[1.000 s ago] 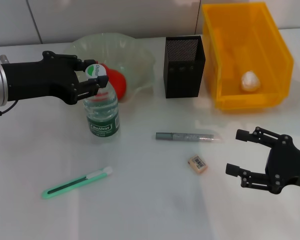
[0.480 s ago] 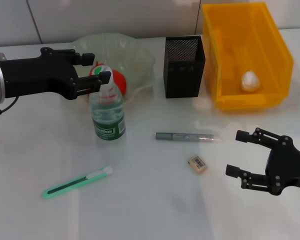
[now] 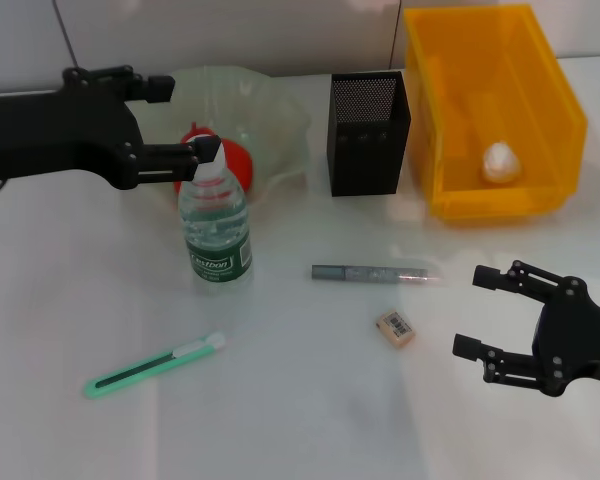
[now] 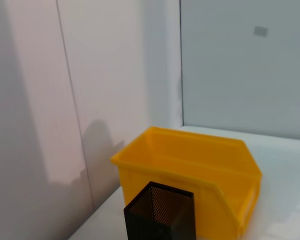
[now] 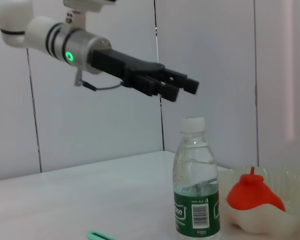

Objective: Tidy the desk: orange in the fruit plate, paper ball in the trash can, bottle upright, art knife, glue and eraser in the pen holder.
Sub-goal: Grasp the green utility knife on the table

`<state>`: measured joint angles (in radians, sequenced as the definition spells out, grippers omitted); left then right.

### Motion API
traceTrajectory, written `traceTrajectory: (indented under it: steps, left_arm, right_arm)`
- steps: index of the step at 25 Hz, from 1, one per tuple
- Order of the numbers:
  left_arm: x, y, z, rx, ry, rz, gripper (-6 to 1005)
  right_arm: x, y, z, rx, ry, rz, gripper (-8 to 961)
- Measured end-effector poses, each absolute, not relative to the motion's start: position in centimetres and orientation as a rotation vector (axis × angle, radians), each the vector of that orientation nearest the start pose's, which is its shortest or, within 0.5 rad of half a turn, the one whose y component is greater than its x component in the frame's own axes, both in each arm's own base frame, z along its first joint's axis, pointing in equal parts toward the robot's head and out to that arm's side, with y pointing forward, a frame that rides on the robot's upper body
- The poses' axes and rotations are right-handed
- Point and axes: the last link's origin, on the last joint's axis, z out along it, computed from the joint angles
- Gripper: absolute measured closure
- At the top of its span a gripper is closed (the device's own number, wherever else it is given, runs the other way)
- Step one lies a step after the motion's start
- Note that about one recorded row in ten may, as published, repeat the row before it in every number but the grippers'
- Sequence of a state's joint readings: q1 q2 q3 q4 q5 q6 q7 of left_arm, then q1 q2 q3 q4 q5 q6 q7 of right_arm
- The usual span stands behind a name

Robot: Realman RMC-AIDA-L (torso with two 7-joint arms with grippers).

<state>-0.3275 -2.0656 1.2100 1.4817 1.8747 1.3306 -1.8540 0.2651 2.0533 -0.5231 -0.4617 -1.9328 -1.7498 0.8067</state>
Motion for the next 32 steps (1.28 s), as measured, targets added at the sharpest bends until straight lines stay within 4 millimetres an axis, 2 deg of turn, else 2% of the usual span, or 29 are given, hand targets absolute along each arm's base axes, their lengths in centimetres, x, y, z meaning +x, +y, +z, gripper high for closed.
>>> traceTrajectory:
  steps: [1,4,7,11,14,24,32]
  left_arm:
    - [-15.2,33.4,6.1,-2.641,-0.237,-0.41,224]
    - [-14.3,32.2,6.8,-2.67,-0.206,-0.288,195]
    - [-13.6,31.1,6.5,-2.718,-0.209,-0.178,197]
    - [-13.1,30.3,4.4,-2.787,-0.236,-0.024,203]
    - [-13.4,30.4,2.6,-2.787,-0.263,0.148,210]
    - [-13.5,30.7,-2.1,-2.79,-0.33,0.499,231]
    - [-14.5,31.5,-4.7,-2.803,-0.411,0.655,248]
  right_arm:
    - [32.9,22.7,0.5,-2.529,0.35,0.869,138]
    - [32.9,22.7,0.4,-2.528,0.351,0.869,138]
    - [33.0,22.7,0.5,-2.522,0.353,0.869,138]
    - [33.0,22.7,0.6,-2.518,0.355,0.868,138]
    - [33.1,22.6,0.6,-2.518,0.357,0.865,138]
    - [33.1,22.7,0.9,-2.529,0.342,0.858,138]
    - [33.2,22.9,0.9,-2.527,0.342,0.847,138]
